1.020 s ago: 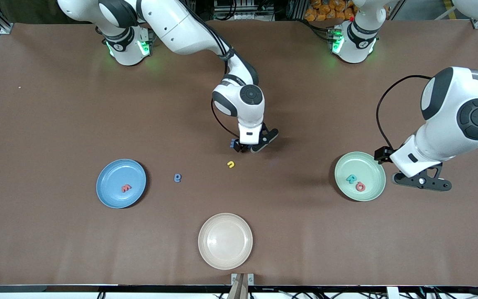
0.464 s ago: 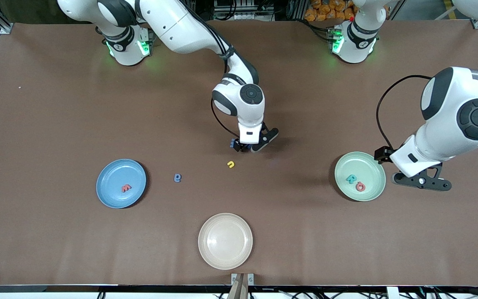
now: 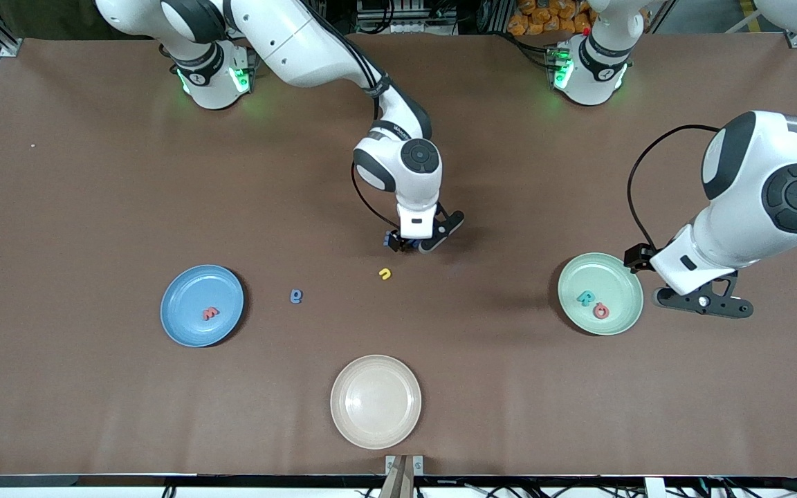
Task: Sort upper and lower case letters into plates
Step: 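Lower the right gripper and grasp the blue E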
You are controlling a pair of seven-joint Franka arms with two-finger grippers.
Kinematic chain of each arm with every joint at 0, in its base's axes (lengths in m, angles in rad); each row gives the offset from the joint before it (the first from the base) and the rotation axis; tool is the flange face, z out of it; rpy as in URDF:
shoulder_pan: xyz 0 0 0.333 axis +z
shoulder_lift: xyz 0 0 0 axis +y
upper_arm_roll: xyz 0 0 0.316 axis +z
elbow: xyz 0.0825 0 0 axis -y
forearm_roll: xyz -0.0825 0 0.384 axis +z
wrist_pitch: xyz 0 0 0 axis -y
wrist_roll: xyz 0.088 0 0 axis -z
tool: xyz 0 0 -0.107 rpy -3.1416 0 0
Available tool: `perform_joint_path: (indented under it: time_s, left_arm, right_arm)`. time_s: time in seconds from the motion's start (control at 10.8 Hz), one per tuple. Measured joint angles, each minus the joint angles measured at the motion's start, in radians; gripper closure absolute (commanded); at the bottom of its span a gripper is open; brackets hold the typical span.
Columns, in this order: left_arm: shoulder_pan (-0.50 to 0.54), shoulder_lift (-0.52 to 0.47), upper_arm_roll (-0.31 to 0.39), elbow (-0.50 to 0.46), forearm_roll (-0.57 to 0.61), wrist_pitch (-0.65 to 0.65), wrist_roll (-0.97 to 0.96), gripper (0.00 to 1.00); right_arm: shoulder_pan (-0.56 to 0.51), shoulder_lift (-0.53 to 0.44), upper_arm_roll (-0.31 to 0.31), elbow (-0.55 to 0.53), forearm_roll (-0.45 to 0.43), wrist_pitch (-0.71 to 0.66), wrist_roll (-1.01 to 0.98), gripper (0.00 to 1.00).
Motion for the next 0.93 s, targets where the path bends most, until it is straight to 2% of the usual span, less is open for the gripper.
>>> perform_joint_path:
  time_s: [0.28, 0.46, 0.56, 0.65, 0.74, 0.93]
  left_arm:
    - [0.000, -0.015, -0.001, 0.029, -0.046, -0.028, 0.000, 0.00]
    - [0.000, -0.023, -0.002, 0.056, -0.053, -0.071, 0.000, 0.00]
    - [0.000, -0.028, -0.003, 0.065, -0.061, -0.085, 0.000, 0.00]
    - [0.000, -0.036, -0.003, 0.071, -0.072, -0.090, 0.000, 0.00]
    - [0.000, -0.046, -0.003, 0.075, -0.083, -0.095, 0.000, 0.00]
    - [0.000, -0.057, -0.003, 0.075, -0.100, -0.100, 0.000, 0.00]
  right_arm:
    - [0.000, 0.000, 0.002, -0.002, 0.000, 0.000, -0.011, 0.06]
    - [0.000, 0.000, 0.002, -0.003, 0.000, 0.001, -0.022, 0.13]
    - [-0.001, 0.000, 0.002, -0.003, -0.001, 0.002, -0.023, 0.14]
    - [-0.001, 0.000, 0.002, -0.004, -0.001, 0.004, -0.025, 0.24]
    - [-0.001, 0.000, 0.002, -0.005, -0.001, 0.010, -0.025, 0.49]
    - [-0.001, -0.002, 0.004, -0.007, -0.001, 0.019, -0.027, 0.85]
